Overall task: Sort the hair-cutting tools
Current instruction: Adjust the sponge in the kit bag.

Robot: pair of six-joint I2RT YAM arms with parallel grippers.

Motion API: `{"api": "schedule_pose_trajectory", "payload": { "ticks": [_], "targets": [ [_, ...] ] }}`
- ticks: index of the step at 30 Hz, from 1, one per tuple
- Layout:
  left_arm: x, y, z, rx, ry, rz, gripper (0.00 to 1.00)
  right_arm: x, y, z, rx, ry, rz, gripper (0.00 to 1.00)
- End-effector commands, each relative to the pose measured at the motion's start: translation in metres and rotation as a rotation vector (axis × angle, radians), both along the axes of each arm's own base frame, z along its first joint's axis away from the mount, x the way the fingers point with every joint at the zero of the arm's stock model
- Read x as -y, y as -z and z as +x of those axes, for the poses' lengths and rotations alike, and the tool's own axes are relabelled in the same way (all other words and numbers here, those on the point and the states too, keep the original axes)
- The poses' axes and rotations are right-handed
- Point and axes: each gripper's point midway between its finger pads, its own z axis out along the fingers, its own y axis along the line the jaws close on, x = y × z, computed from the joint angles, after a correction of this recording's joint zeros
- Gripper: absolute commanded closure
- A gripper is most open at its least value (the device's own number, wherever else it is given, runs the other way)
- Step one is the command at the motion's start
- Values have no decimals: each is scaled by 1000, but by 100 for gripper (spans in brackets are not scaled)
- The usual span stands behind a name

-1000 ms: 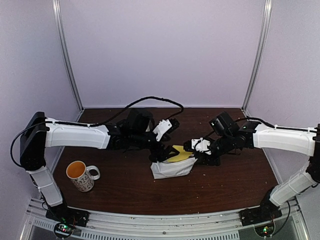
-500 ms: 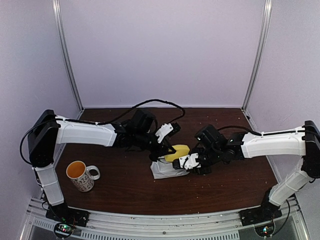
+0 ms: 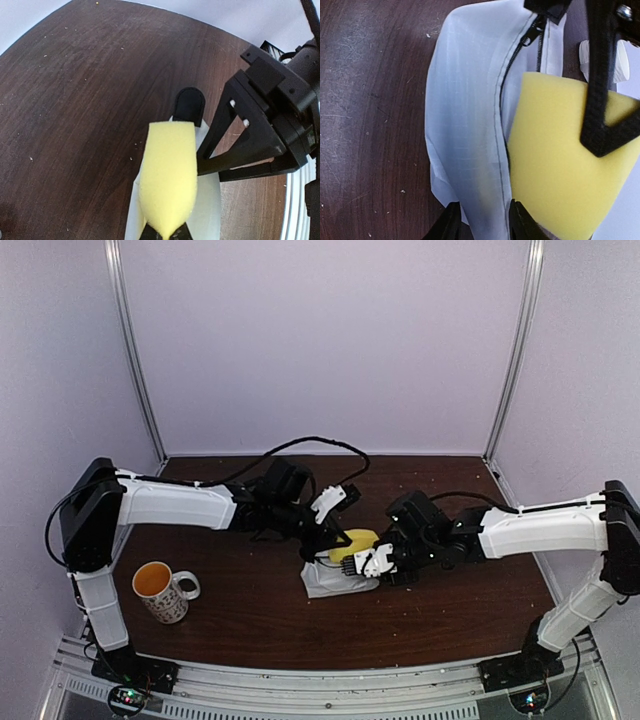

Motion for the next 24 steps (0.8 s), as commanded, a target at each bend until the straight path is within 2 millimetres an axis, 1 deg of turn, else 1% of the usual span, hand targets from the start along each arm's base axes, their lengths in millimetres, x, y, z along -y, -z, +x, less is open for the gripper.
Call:
{"api": "schedule_pose_trajectory", "payload": {
  "ticks": [1,3,4,5,6,8,9,13,17,19,21,24],
  "targets": [
    [4,-11,5,-17,3,-21,100,1,16,-14,-39,-62,-62,66],
    [3,-12,5,-17,6,-14,100,-2,18,-14,-43,-63,-68,66],
    [3,-12,4,-18,7,-14,100,-3,19,-12,-34,-56,-70,74],
    [3,-14,3,-20,11,-15,100,-5,19,-8,-17,-41,-74,85],
    [3,-13,1,-31,19,-12,100,-6,18,-2,3,-18,-75,99],
    [2,-12,-4,-58,38,-4,100,-7,12,3,32,3,-60,100],
    [2,-11,-8,-77,54,3,100,-7,6,4,54,9,-41,100],
    [-8,-3,-21,-147,69,60,100,-3,-16,-1,127,-8,17,100],
    [-19,8,-30,-196,72,126,100,2,-14,-5,127,-6,10,100],
    [-28,12,-29,-188,43,169,100,3,-14,-8,128,-14,14,100],
    [-34,12,-21,-156,-3,193,100,2,-17,-13,120,-32,20,100],
    [-31,4,-5,-93,-63,179,100,-2,-20,-21,107,-68,15,100]
  ]
}}
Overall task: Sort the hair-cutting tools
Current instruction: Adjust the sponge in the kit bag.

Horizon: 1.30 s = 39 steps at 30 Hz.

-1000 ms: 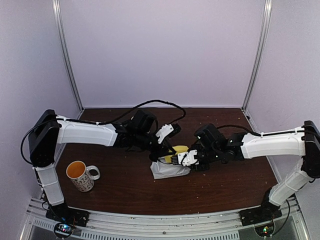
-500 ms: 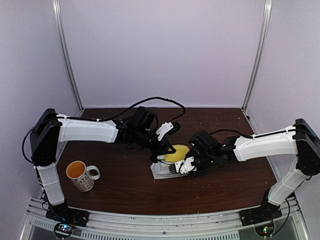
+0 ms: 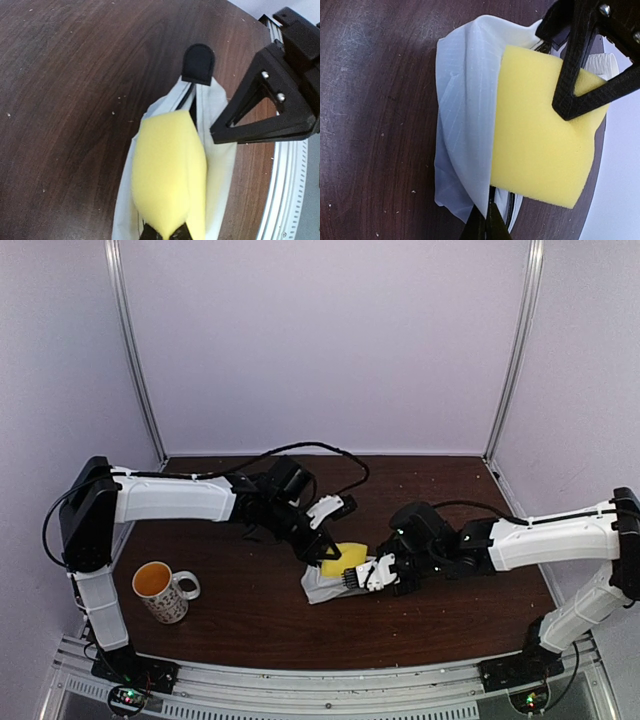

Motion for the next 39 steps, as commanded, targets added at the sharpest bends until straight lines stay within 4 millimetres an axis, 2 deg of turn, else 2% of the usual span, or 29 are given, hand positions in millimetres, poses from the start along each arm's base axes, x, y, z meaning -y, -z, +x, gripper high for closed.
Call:
{"api": "schedule_pose_trajectory", "payload": {
  "ticks": [1,3,7,8,11,13,16,19,23,25,30,33,39],
  "targets": [
    [-6,-14,22,87,-83,25,100,-5,-19,-6,25,-35,24,100],
    [1,-20,30,111,-84,10,100,-7,-21,-7,20,-41,32,100],
    [10,-19,35,123,-53,27,100,-4,-21,-13,-23,-40,22,100],
    [10,-19,35,125,-44,34,100,-3,-22,-16,-52,-36,16,97],
    [6,-20,27,129,-16,30,100,7,-33,-28,-164,-24,8,79],
    [-1,-14,20,136,-8,35,100,18,-48,-30,-246,-3,48,75],
    [-8,-17,14,174,-7,11,100,27,-73,-21,-395,65,174,73],
    [-10,-22,11,229,-19,-24,100,30,-85,4,-477,166,313,69],
    [-9,-32,5,297,-25,-79,100,28,-75,29,-545,225,336,67],
    [-5,-45,-1,348,-15,-129,100,24,-66,39,-587,236,314,66],
    [-2,-66,-15,426,1,-157,100,6,-52,48,-698,218,266,63],
    [-7,-69,-27,457,6,-131,100,-2,-45,50,-725,201,241,60],
    [-25,-64,-43,506,1,-43,100,-13,-31,34,-779,130,167,56]
  ]
}}
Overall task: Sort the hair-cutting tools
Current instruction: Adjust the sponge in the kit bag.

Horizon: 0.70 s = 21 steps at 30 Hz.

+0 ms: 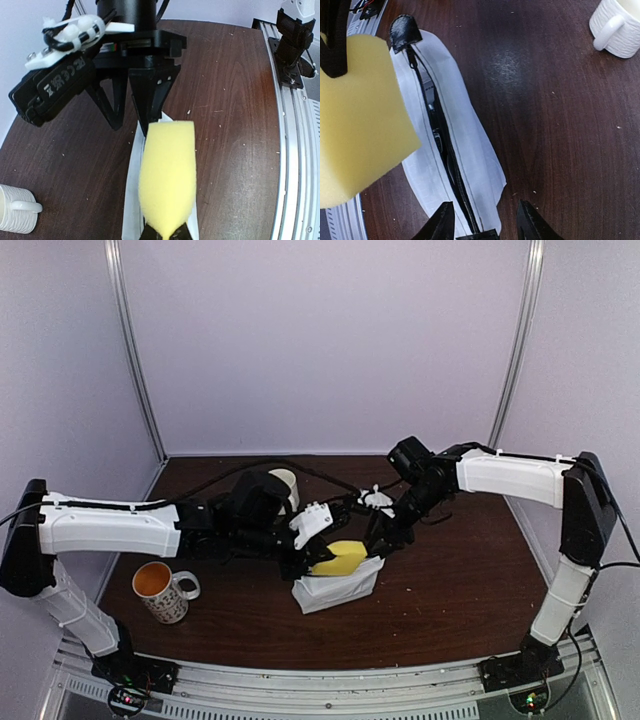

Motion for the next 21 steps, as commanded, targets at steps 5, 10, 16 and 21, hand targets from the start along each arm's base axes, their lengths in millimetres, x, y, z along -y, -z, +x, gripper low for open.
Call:
{"api": "schedule_pose_trajectory", "payload": {
  "ticks": [5,10,16,21],
  "targets": [
    [-25,4,2,99,-83,96,100,-14,12,-23,-42,-105,-51,53],
    [-33,5,-3,103,-98,99,100,-20,25,-10,44,-47,-114,47],
    [-37,0,-8,122,-109,89,100,-26,14,6,118,20,-73,53],
    [-36,-2,-8,129,-110,83,100,-29,19,4,123,-18,-106,53]
  ]
}}
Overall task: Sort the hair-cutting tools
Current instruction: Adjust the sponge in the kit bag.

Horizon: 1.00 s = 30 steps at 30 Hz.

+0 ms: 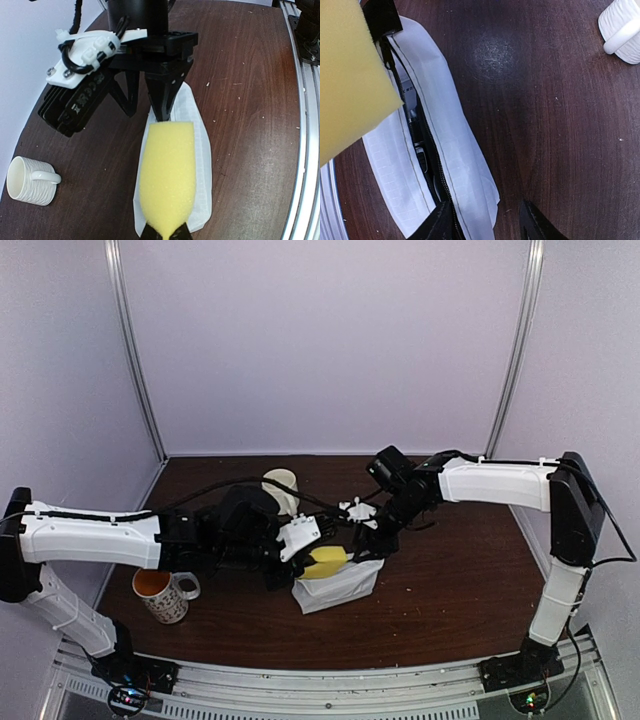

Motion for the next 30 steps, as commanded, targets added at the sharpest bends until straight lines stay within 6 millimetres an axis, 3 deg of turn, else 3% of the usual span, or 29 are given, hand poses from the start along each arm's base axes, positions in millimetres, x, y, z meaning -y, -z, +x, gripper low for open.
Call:
{"api": "schedule_pose_trajectory", "payload": {
  "ticks": [1,7,12,14,19,22,28,30],
  "targets": [
    [0,-11,1,29,-13,-28,100,-3,-1,2,34,-13,-25,53],
    [-2,-14,-1,41,-11,-26,100,-6,2,-23,28,-110,-35,51],
    [-3,-15,-1,42,-12,-29,100,-12,7,-3,139,-22,-83,54],
    [-2,-15,-2,48,-13,-30,100,-15,5,6,164,14,-81,59],
    [4,-12,-5,73,10,-17,100,-19,-8,12,197,51,-48,86],
    [10,-7,1,102,7,8,100,-19,-18,5,177,38,-21,95],
    [23,-4,10,199,25,77,100,-24,-39,-26,19,-18,35,96],
    [26,1,12,227,29,110,100,-23,-38,-36,-50,-30,19,96]
  ]
}}
